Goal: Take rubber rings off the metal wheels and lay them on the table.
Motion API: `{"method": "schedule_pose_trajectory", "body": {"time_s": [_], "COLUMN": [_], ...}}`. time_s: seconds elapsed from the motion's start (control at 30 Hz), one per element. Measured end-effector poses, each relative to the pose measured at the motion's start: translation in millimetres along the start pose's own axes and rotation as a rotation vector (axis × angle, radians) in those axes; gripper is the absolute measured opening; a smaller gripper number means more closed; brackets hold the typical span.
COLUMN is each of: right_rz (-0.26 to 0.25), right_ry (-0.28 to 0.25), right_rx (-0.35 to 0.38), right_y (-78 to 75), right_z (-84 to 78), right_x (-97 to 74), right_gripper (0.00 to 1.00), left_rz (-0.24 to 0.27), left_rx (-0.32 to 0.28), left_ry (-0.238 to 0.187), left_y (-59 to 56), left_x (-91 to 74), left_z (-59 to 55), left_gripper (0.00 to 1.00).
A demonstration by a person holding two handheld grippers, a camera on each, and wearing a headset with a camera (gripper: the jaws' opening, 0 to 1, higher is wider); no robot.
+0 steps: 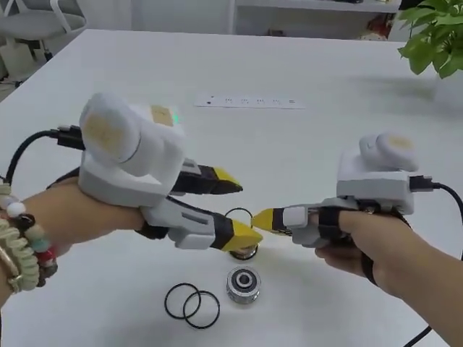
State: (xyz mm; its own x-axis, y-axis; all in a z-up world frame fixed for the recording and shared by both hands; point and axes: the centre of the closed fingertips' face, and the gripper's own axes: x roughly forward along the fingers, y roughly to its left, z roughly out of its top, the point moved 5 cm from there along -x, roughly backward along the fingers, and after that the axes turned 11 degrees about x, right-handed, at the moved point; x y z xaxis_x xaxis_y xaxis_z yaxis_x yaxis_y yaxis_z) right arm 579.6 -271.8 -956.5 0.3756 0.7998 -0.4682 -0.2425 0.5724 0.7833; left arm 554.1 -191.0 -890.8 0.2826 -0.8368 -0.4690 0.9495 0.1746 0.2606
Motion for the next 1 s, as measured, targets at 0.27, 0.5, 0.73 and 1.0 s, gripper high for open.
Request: {"method": "schedule_pose_trajectory", "body": {"time_s": [0.27, 0.5, 0.73, 1.0], "right_rz": [0.036, 0.048, 0.068, 0.089], "right_ry": [-0.009, 0.013, 0.037, 0.062], "right_rx": [-0.031, -0.077, -0.109, -0.133], "right_y": [13.9, 21.7, 28.6, 36.1], "right_z": [3.0, 0.5, -3.0, -7.1], "right_x": [-1.0, 2.2, 4.6, 5.8], "right_gripper": [0.00, 0.00, 0.00, 0.00], "left_rz": [0.045, 0.065, 0.101, 0.160], "left_rx": [0.035, 0.086, 0.108, 0.066], "left_ry": [-0.041, 0.009, 0.011, 0.029], "left_y": [3.3, -8.1, -19.8, -30.5], "left_x": [-42.9, -77.4, -106.1, -132.4], "left_z": [26.7, 29.2, 31.8, 21.2], "left_gripper": [0.55, 0.60, 0.62, 0.63]}}
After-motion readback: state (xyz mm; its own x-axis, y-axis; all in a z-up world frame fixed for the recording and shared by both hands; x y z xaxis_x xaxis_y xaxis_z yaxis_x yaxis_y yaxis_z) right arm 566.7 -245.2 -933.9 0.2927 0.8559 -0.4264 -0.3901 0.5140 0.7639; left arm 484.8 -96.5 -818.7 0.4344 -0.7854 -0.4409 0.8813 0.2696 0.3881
